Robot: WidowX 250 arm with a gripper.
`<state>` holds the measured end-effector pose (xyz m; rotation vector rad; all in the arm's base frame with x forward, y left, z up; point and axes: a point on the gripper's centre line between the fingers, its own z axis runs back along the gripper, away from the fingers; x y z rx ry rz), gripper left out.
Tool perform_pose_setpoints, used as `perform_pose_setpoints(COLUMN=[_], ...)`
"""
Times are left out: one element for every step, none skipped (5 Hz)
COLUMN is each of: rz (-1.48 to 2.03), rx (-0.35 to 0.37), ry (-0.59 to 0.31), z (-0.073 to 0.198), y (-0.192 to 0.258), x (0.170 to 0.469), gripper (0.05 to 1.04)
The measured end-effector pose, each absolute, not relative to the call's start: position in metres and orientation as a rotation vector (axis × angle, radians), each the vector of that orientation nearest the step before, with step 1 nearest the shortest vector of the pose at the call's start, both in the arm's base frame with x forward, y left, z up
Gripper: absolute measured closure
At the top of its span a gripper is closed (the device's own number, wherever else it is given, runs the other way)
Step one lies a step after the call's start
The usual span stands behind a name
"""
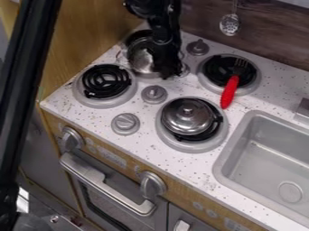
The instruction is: Move the silver pot from the upper left burner to the lower left burner of the stove
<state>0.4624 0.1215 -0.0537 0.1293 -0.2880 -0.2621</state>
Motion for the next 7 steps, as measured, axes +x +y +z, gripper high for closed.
perform_pose_setpoints(rz=[-0.267, -0.233, -0.197, -0.142, -0.062, -0.011, 0.010], rx=[0.157, 0.189, 0.235, 0.202, 0.166, 0.153, 0.151], ry=[-0.320, -0.309, -0.256, -0.169, -0.133, -0.080, -0.099], z=[-0.031, -0.014, 0.005, -0.018, -0.035, -0.035, -0.042], y=[0.122, 0.122, 0.128, 0.126, 0.139, 0.153, 0.157], x=[0.458, 0.443, 0.423, 0.392, 0.367, 0.354, 0.361], gripper=[1.008, 1.017, 1.017, 1.017, 1.017, 1.017, 1.018])
